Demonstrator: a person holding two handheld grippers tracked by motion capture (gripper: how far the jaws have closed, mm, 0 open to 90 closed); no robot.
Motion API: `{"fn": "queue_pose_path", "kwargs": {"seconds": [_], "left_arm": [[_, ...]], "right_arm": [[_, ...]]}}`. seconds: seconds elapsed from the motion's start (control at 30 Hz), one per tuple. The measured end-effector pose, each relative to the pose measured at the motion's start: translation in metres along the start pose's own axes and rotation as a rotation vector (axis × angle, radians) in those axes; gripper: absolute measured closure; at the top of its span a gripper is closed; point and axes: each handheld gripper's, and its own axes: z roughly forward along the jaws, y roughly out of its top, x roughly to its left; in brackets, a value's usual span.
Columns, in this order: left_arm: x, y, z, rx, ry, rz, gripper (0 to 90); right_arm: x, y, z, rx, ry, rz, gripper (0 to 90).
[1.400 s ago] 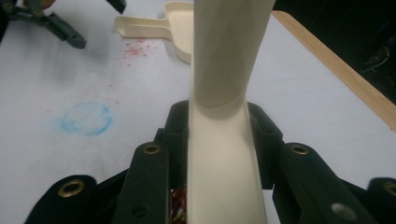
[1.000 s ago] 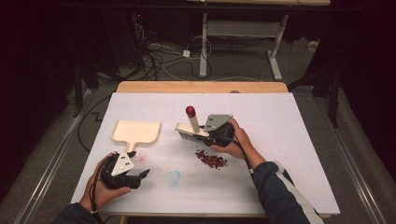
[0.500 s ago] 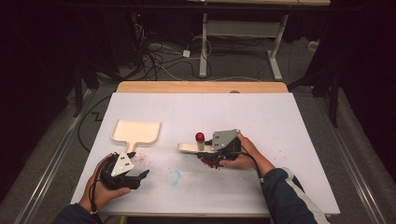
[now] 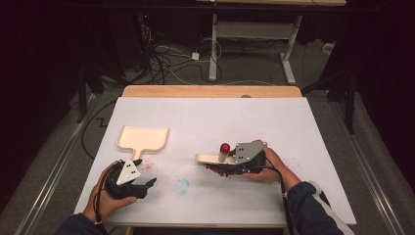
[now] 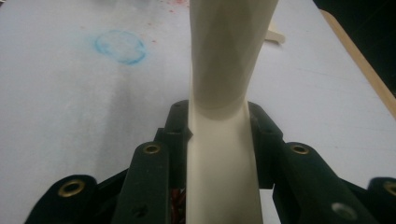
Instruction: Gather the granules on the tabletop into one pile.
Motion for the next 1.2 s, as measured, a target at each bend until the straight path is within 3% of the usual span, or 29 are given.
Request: {"fn": "queue_pose_path", "kwargs": {"seconds": [0.2,0.57,0.77,0.93,1.1,1.2], "left_arm": [[0.000,0.000,-0.001,-0.001,-0.004,-0.008,21.0],[-0.001,0.000,-0.003,-0.008,-0.003,0.000,21.0],[-0.002,0.001,-0.005,-0.013,0.000,0.004,21.0],[-0.002,0.001,-0.006,-0.019,0.000,0.001,21.0],[-0.002,0.001,-0.007,-0.021,0.001,0.003,21.3],[-0.002,0.002,-0.006,-0.021,0.000,0.004,21.3]], "right_arm": [[-0.004,0.000,-0.006,0.020,-0.073,0.028,67.3],[-0.011,-0.001,-0.029,0.016,-0.172,0.141,67.3],[-0.010,0.002,-0.041,0.050,-0.252,0.285,67.3],[-0.002,0.005,-0.048,0.135,-0.354,0.430,67.3],[0.013,0.002,-0.048,0.230,-0.402,0.581,67.3],[0.020,0.003,-0.047,0.238,-0.413,0.623,67.3]]}}
